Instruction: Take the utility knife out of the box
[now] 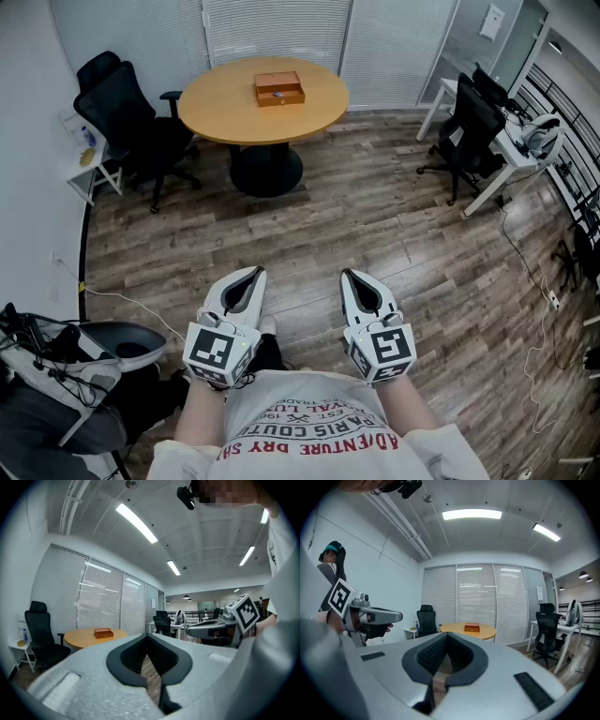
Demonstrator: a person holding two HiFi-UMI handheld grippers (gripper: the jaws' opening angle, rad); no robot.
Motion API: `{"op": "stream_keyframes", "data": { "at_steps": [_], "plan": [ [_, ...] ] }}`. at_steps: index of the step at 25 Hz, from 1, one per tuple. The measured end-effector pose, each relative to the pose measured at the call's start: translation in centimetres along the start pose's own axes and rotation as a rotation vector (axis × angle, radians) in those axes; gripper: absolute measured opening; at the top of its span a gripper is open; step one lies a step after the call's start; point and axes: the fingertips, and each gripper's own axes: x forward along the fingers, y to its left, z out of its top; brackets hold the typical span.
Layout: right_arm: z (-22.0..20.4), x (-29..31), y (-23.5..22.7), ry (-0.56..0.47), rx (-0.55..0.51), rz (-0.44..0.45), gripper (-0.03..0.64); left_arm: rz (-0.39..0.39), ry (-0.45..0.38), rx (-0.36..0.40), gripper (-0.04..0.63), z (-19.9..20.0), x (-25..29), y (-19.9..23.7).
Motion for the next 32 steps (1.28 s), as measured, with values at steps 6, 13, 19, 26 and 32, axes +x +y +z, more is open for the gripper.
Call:
{"op": "stream_keyframes", "data": {
  "at_steps": [6,13,19,26,32],
  "plan": [
    [0.0,0.4,0.5,0.000,0.005,0.001,0.006,0.016,0.019,-0.007,-0.005,-0.5,-0.3,0.9],
    [-0.7,1.6,0.5,0.016,0.026,0.026,0.008,0.027,0.041,-0.023,-0.005,-1.3,0.1,1.5],
    [-2.0,3.1,0.1,0.056,0.043,0.051,0.008,0.030,0.065,-0.029,-0.005,-1.9,1.8,2.5],
    [-2.2,8.4,-1.0,0.088,0.024,0.052,0.008,-0.001,0.068,-0.032,-0.005,-2.2,5.9,6.2],
    [-0.7,16.1,-2.3,0.093,0.021,0.018,0.008,-0.015,0.049,-0.022,-0.005,-1.2,10.5,13.4]
  ]
}}
